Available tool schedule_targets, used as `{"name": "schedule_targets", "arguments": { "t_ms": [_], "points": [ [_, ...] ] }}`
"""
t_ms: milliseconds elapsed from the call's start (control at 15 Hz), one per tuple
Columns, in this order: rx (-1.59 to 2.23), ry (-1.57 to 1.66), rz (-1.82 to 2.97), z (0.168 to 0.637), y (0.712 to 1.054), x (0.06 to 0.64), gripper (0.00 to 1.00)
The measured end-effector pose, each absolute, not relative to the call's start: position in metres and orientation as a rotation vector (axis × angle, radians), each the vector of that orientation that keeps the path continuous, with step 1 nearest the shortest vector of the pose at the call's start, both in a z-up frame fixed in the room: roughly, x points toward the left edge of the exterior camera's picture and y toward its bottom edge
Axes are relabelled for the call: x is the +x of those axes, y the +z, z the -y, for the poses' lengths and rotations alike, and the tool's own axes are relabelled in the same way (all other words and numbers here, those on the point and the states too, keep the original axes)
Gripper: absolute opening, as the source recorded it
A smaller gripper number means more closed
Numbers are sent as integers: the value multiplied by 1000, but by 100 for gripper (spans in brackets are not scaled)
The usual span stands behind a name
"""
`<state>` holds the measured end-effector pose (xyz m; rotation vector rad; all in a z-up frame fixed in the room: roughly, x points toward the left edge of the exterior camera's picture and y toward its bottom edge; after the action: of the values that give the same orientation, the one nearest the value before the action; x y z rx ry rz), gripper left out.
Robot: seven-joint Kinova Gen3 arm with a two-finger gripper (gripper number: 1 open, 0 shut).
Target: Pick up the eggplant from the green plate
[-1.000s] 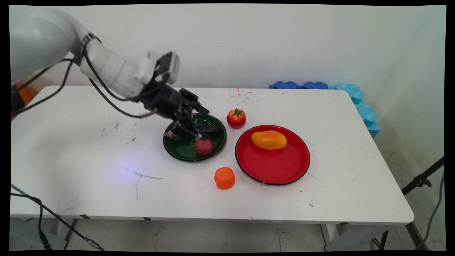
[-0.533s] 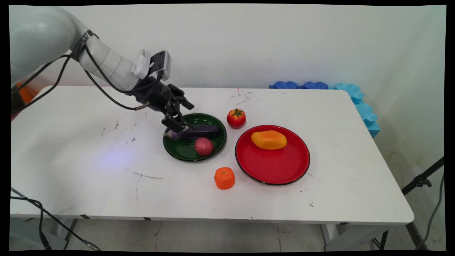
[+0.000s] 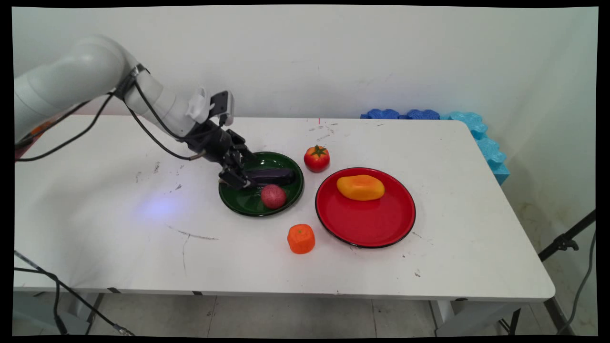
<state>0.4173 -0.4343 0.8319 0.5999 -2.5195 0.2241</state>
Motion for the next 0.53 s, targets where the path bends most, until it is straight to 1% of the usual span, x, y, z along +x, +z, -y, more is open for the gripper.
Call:
{"name": "schedule_targets", "arguments": {
  "t_ms": [533],
  "points": [
    [563, 213, 2549, 454, 802, 423, 100]
  ]
}}
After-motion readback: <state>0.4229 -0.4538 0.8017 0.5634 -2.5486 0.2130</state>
